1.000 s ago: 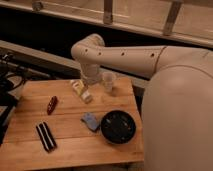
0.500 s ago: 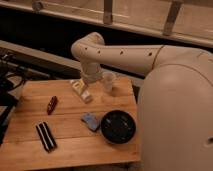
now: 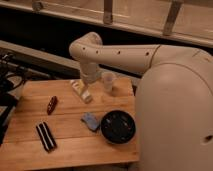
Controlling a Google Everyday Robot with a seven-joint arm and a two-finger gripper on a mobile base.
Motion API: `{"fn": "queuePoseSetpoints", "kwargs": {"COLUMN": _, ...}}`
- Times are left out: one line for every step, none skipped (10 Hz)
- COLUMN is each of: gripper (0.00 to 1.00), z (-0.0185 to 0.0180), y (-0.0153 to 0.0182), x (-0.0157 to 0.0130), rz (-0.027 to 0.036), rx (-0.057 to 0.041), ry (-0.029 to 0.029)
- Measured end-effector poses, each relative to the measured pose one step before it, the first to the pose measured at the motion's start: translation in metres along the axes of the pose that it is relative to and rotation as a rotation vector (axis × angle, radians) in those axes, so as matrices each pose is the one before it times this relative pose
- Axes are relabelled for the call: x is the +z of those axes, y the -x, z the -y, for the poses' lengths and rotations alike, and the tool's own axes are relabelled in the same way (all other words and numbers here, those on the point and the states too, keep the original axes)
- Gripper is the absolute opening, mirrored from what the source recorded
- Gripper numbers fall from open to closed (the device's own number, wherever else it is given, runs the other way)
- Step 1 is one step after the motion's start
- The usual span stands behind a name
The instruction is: Move the arm in a circular motion
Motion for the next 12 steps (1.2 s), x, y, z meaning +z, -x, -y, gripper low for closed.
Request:
{"fn": "queuePoseSetpoints", "kwargs": {"gripper": 0.86, "z": -0.00438, "y": 0.00170, "x": -0.00046, "rz": 0.00056, "rx": -0.00936, "ry": 0.00340}}
{"fn": "queuePoseSetpoints", "kwargs": {"gripper": 0.86, "z": -0.01058, "y": 0.00628, "x": -0.00032, "rz": -0.00474, "rx": -0.01969, "ry": 0.00010}}
{"fn": "queuePoseSetpoints", "kwargs": {"gripper": 0.86, "z": -0.00672, "y": 0.00582, "x": -0.00081, "rz": -0.00083, "rx": -0.01180, "ry": 0.00018}}
{"fn": "queuePoseSetpoints", "kwargs": {"gripper": 0.86, "z": 0.00066, "y": 0.00091, "x": 0.00054, "rz": -0.00137, "rx": -0.00206, "ry": -0.00297}}
{"fn": "queuePoseSetpoints", "kwargs": {"gripper": 0.86, "z": 0.00252, "y": -0.00224, "x": 0.00037, "rz": -0.00299, "rx": -0.00564, "ry": -0.00247}}
{"fn": "queuePoseSetpoints", "kwargs": {"gripper": 0.86, "z": 0.00563, "y": -0.00506, "x": 0.00022, "rz": -0.00344, "rx": -0.00618, "ry": -0.00362}}
{"fn": "queuePoseSetpoints", "kwargs": {"gripper": 0.86, "z": 0.00214, "y": -0.00249, "x": -0.00023, "rz": -0.00073, "rx": -0.00519, "ry": -0.00254}}
{"fn": "queuePoseSetpoints", "kwargs": {"gripper": 0.86, "z": -0.00244, "y": -0.00200, "x": -0.00035, "rz": -0.00204, "rx": -0.00783, "ry": -0.00143}}
{"fn": "queuePoseSetpoints", "kwargs": {"gripper": 0.86, "z": -0.00421, "y": -0.00077, "x": 0.00003, "rz": -0.00360, "rx": -0.00947, "ry": -0.00073}}
{"fn": "queuePoseSetpoints", "kwargs": {"gripper": 0.86, "z": -0.00350, "y": 0.00104, "x": 0.00022, "rz": -0.00180, "rx": -0.02178, "ry": -0.00030}}
{"fn": "queuePoseSetpoints", "kwargs": {"gripper": 0.86, "z": 0.00194, "y": -0.00057, "x": -0.00007, "rz": -0.00267, "rx": -0.00789, "ry": -0.00218}}
{"fn": "queuePoseSetpoints", "kwargs": {"gripper": 0.86, "z": 0.00254, "y": -0.00067, "x": 0.00021, "rz": -0.00208, "rx": -0.00789, "ry": -0.00141}}
